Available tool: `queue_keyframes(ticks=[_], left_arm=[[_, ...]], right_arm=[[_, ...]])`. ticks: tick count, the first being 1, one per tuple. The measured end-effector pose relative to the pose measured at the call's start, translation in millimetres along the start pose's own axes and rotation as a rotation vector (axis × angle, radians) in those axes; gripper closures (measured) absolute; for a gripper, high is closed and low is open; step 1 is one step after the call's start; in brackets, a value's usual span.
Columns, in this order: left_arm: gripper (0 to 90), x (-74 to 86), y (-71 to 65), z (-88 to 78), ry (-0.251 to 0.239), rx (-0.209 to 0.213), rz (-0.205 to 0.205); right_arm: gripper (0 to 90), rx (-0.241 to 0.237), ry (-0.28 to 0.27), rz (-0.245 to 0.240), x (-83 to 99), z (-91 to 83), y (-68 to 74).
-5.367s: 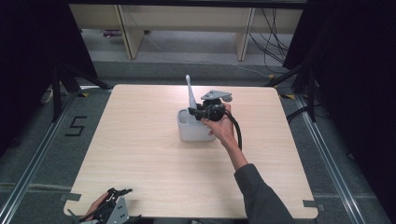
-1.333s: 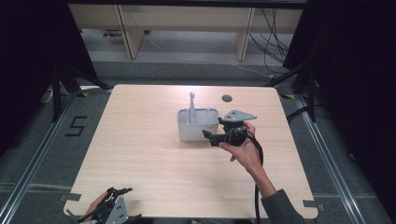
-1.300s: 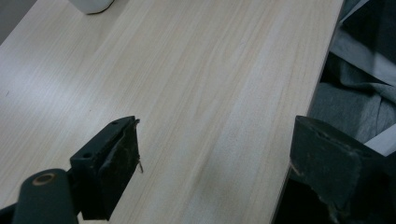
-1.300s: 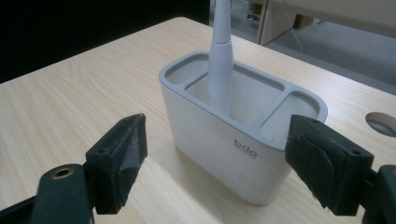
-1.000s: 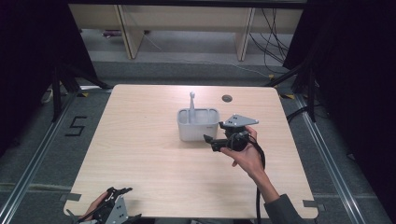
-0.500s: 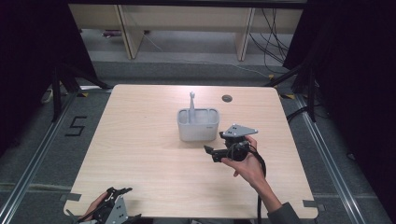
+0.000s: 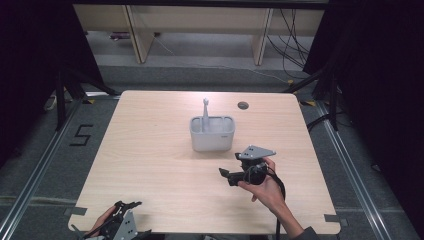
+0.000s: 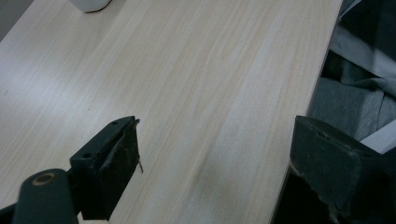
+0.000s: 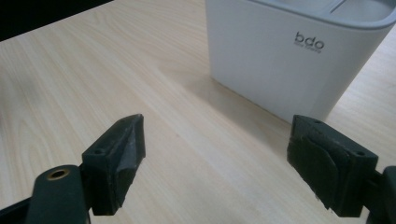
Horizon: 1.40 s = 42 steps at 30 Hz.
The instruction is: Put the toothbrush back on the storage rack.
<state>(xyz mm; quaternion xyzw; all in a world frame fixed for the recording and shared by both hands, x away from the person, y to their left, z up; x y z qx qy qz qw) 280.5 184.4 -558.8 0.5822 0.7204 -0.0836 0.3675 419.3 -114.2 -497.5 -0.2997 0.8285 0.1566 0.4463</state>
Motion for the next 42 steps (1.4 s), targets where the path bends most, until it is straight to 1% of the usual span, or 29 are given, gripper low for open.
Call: queue_keyframes(ticks=[1, 2, 4, 5, 7, 10, 11, 12, 13, 16, 18, 19, 20, 22, 23, 24, 25, 28, 31, 32, 34, 35, 36, 37, 38, 39, 40, 41, 42], left_arm=[[15.1, 0.2, 0.5, 0.1, 0.003, -0.003, -0.001], [15.1, -0.1, 0.1, 0.0, -0.003, -0.001, -0.003], [15.1, 0.3, 0.0, -0.6, 0.007, -0.001, 0.001], [15.1, 0.4, -0.3, -1.3, 0.011, 0.004, 0.002], [15.1, -0.3, 0.4, -1.1, 0.003, -0.005, -0.002], [15.1, 0.3, -0.6, -1.4, 0.009, 0.007, -0.004], [15.1, 0.0, 0.2, -0.1, 0.001, -0.001, -0.001], [15.1, 0.1, 0.1, 0.0, 0.004, -0.001, 0.000], [15.1, 0.0, -0.6, -0.4, 0.004, 0.005, 0.000], [15.2, -0.1, 0.3, -0.8, 0.007, -0.006, 0.001], [15.1, -0.1, 0.3, -1.2, 0.004, -0.005, -0.002], [15.1, 0.2, 0.3, -1.3, 0.005, -0.004, -0.002], [15.1, 0.4, -0.6, -1.7, 0.008, 0.006, -0.008], [15.2, 0.2, 0.0, -0.9, 0.005, 0.000, -0.004], [15.1, 0.4, -0.6, -1.7, 0.011, 0.009, -0.002], [15.1, 0.3, -0.4, -1.6, 0.010, 0.005, -0.002], [15.1, -0.1, 0.0, -1.1, 0.004, 0.000, 0.001], [15.1, -0.1, 0.6, -1.5, 0.005, -0.007, 0.000], [15.1, 0.4, -0.4, -0.8, 0.004, 0.004, -0.004], [15.1, 0.6, 0.2, -0.8, 0.009, 0.000, 0.000], [15.1, 0.3, 0.2, -0.5, 0.006, -0.002, -0.001], [15.1, 0.1, -0.2, -0.6, 0.003, 0.000, -0.003], [15.1, 0.2, -0.1, -0.7, 0.003, 0.000, -0.004], [15.1, 0.7, -0.2, -1.8, 0.012, 0.003, -0.004], [15.1, 0.5, -0.4, -1.8, 0.009, 0.003, -0.007], [15.1, 0.8, -0.6, -2.0, 0.012, 0.008, -0.006], [15.1, 0.3, -0.4, -1.0, 0.002, 0.003, -0.006], [15.1, 0.4, 0.2, -0.3, 0.003, -0.002, -0.003], [15.1, 0.5, 0.2, 0.2, 0.004, -0.004, -0.002]], right_arm=[[20.1, -0.002, 0.019, 0.012, 3.2, -1.9, 2.8], [20.2, -0.010, 0.009, -0.010, 4.4, -0.5, 3.0], [20.2, -0.013, 0.012, -0.013, 8.0, -0.5, 5.4], [20.2, -0.008, 0.012, -0.025, 10.9, -0.1, 6.6], [20.2, -0.023, 0.026, -0.030, 14.9, -1.1, 10.0], [20.2, -0.019, 0.028, -0.034, 17.0, -2.7, 11.2], [20.2, -0.022, 0.027, -0.027, 18.0, -2.3, 12.7], [20.2, -0.025, 0.027, -0.040, 18.8, -3.0, 12.9], [20.1, -0.022, 0.027, -0.038, 20.4, -3.8, 13.8], [20.1, -0.031, 0.037, -0.027, 23.6, -5.8, 16.7], [20.0, -0.019, 0.034, -0.025, 25.3, -6.8, 17.2], [20.0, -0.030, 0.029, -0.034, 25.8, -6.7, 18.3], [20.0, -0.031, 0.031, -0.034, 27.0, -7.5, 18.9], [19.9, -0.033, 0.034, -0.033, 29.9, -8.2, 20.3], [19.8, -0.033, 0.038, -0.037, 31.3, -8.7, 20.6], [19.6, -0.027, 0.036, -0.040, 33.0, -9.0, 20.5], [19.2, -0.042, 0.041, -0.038, 36.0, -9.0, 22.1], [18.6, -0.034, 0.047, -0.044, 37.7, -10.7, 21.5], [17.7, -0.042, 0.050, -0.039, 40.1, -12.9, 22.4], [17.7, -0.022, 0.050, -0.051, 40.7, -14.6, 20.4], [17.1, -0.032, 0.049, -0.040, 42.4, -16.0, 21.6], [16.8, -0.021, 0.063, -0.007, 44.1, -18.2, 23.3], [16.7, -0.028, 0.052, -0.033, 44.5, -18.1, 21.2], [16.5, -0.026, 0.058, -0.043, 47.5, -19.1, 20.5], [16.5, -0.026, 0.060, -0.034, 48.5, -19.8, 21.2], [16.5, -0.017, 0.057, -0.062, 49.2, -20.6, 19.3], [16.5, -0.017, 0.057, -0.062, 49.2, -20.6, 19.3], [16.5, -0.023, 0.065, -0.047, 50.8, -21.2, 20.8], [16.5, -0.020, 0.066, -0.054, 51.9, -22.3, 20.4]])
Point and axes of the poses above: each handheld gripper's, and its own axes: z roughly forward along the jaws, x roughly out of its underside, y roughly to its left, the point moved 8 cm from there along z, roughly forward along the jaws, and after that the axes turned 9 degrees about x, right-handed, at the moved point
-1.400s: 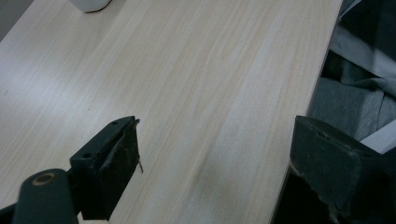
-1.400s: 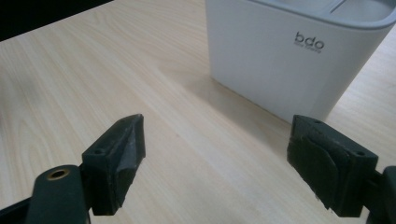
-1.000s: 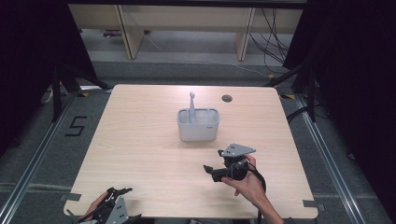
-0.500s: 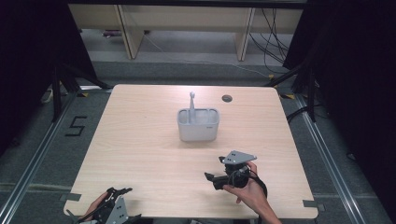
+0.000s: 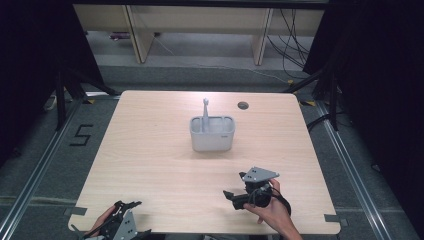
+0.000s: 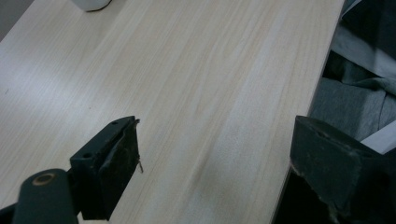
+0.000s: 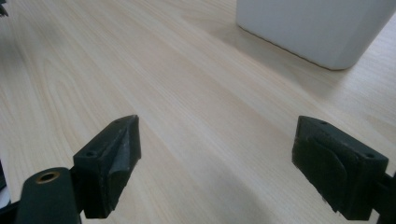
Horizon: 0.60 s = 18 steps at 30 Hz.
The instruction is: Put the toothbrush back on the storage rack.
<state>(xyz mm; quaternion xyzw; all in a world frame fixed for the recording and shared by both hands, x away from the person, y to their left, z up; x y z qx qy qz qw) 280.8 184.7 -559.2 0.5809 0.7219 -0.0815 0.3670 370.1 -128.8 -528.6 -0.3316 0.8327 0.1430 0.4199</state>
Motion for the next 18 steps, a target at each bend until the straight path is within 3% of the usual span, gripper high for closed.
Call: queue_keyframes(ticks=[7, 8, 14, 16, 18], left_arm=[[15.1, 0.3, -0.6, -1.2, 0.002, 0.006, -0.003], [15.1, 0.2, -0.7, -0.9, 0.000, 0.006, -0.004], [15.1, 0.1, -0.2, -0.7, 0.006, 0.000, 0.002], [15.1, -0.2, -0.7, -1.1, 0.000, 0.005, -0.003], [15.1, 0.1, -0.2, -0.7, 0.004, 0.001, 0.000]], right_arm=[[16.5, 0.017, -0.004, -0.004, 4.8, -6.4, -1.7], [16.5, 0.008, 0.011, 0.012, 6.8, -7.8, 0.2], [16.5, 0.025, 0.027, -0.032, 15.8, -9.9, -0.2], [16.5, 0.023, 0.042, -0.012, 18.9, -11.6, 1.8], [16.7, 0.014, 0.044, -0.023, 20.5, -12.7, 2.8]])
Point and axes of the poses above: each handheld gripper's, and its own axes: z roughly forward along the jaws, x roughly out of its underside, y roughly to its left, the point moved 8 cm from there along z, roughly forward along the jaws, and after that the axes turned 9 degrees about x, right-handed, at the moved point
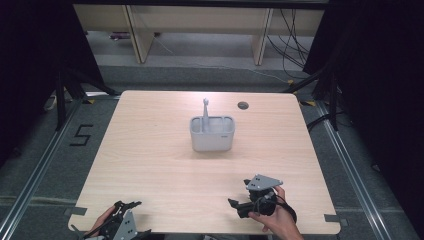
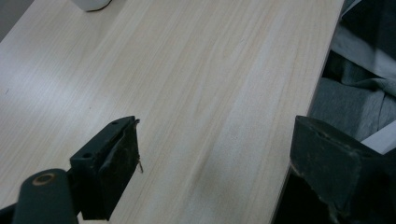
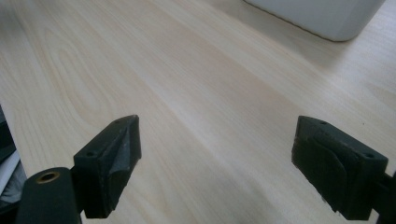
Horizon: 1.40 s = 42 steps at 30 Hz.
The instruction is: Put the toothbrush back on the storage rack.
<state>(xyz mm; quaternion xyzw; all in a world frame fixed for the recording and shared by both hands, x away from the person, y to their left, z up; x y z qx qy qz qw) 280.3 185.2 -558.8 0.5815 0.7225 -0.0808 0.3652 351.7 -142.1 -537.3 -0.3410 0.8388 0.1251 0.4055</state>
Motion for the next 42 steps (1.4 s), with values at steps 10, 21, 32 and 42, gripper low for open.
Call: queue_keyframes(ticks=[10, 21, 32, 42], left_arm=[[15.1, -0.4, 0.0, 0.0, -0.003, 0.001, -0.001], [15.1, -0.2, -0.5, 0.1, -0.004, 0.004, -0.001], [15.1, 0.0, -0.6, -1.4, 0.006, 0.006, -0.001], [15.1, -0.2, 0.0, -0.8, 0.000, -0.003, -0.001]], right_arm=[[16.7, 0.016, 0.040, -0.006, 10.3, -3.0, 0.3], [16.7, 0.012, 0.058, -0.013, 14.6, -4.3, 2.5], [16.7, 0.016, 0.064, -0.032, 16.0, -3.3, 2.0], [16.7, 0.015, 0.072, -0.023, 16.5, -3.7, 2.4]])
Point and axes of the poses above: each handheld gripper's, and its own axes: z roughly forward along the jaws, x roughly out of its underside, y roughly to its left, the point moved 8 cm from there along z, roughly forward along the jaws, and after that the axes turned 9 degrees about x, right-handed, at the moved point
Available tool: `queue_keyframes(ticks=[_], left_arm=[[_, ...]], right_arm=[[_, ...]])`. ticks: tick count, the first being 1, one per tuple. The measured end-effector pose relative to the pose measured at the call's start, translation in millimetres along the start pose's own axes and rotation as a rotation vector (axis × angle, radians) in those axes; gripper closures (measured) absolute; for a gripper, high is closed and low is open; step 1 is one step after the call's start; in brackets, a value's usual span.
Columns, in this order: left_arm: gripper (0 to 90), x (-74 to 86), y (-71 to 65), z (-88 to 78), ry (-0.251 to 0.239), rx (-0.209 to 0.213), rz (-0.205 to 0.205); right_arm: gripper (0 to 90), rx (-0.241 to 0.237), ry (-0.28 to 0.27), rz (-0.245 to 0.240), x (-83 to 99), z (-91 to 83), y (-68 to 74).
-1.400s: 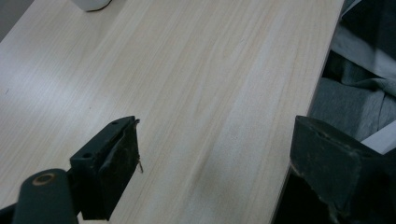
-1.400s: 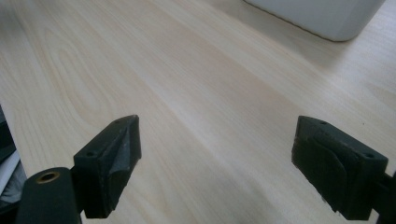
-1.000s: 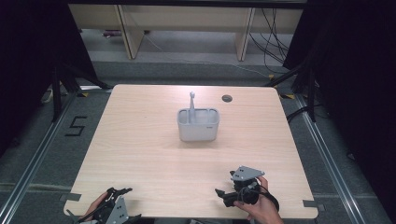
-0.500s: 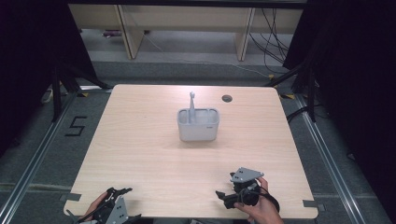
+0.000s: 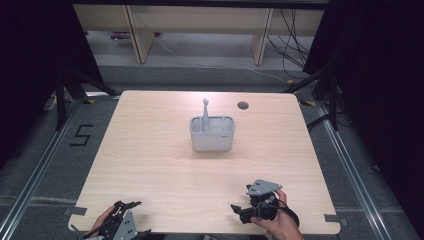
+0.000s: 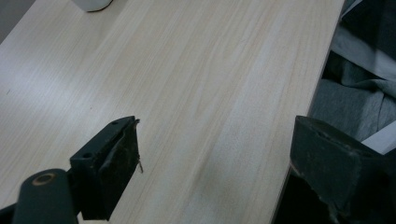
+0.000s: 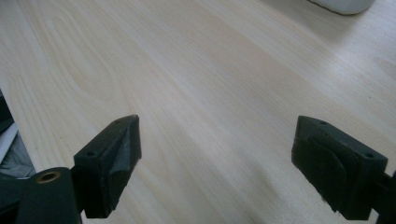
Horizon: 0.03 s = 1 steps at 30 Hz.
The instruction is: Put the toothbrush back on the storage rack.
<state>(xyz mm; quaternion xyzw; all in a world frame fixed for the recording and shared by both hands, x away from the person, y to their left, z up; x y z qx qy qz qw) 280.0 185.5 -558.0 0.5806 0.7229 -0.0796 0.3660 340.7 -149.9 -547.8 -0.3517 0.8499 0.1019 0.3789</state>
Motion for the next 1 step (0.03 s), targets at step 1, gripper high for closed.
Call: queue_keyframes(ticks=[1], left_arm=[[15.1, -0.1, -0.1, -0.1, -0.001, 0.001, 0.001]], right_arm=[[16.7, 0.001, 0.001, 0.000, 0.2, 0.3, -0.2]])
Point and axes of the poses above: each handheld gripper's, and its own axes: z roughly forward along the jaws, x roughly out of its underside, y roughly to its left, the point moved 8 cm from there along z, roughly forward along the jaws, and after that the axes turned 9 degrees about x, right-handed, at the moved point
